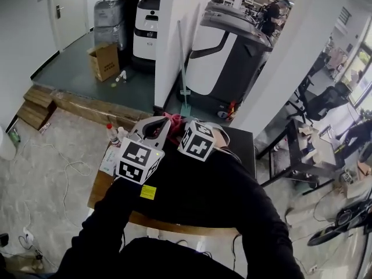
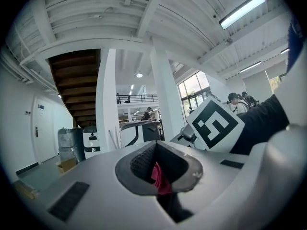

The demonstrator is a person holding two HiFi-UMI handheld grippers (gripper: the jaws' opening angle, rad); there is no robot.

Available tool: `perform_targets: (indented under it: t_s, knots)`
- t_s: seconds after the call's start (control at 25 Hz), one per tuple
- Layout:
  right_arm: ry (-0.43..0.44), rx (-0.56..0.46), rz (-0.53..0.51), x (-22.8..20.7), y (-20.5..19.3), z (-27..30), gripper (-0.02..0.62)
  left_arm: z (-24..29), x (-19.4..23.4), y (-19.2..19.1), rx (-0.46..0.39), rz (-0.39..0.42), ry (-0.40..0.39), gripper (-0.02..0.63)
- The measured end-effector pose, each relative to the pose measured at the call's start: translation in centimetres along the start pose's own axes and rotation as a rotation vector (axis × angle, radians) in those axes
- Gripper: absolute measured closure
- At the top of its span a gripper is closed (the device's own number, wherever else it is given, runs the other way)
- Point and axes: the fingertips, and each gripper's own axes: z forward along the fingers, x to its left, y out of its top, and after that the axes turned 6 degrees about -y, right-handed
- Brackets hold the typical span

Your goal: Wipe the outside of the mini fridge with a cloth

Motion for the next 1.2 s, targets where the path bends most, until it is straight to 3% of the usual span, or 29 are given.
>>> perform_targets:
  t_s: [0.84, 1.04, 1.2]
  knots:
    - [-0.137, 0.180, 0.128, -0.9, -24.2, -15.9, 0.537, 6.4, -19.1, 3.1, 0.012, 0.033, -0.114, 0.600]
    - [-0.166, 0.210, 0.129, -0.7, -27.1, -18.2, 0.537, 6.6, -21.4, 3.8, 0.003, 0.030, -0.107, 0.600]
    - [-0.192, 0.136, 0.151, -1.2, -25.3, -20.3, 0.537, 6.0, -22.0, 4.0, 0.011, 0.028, -0.086, 0.600]
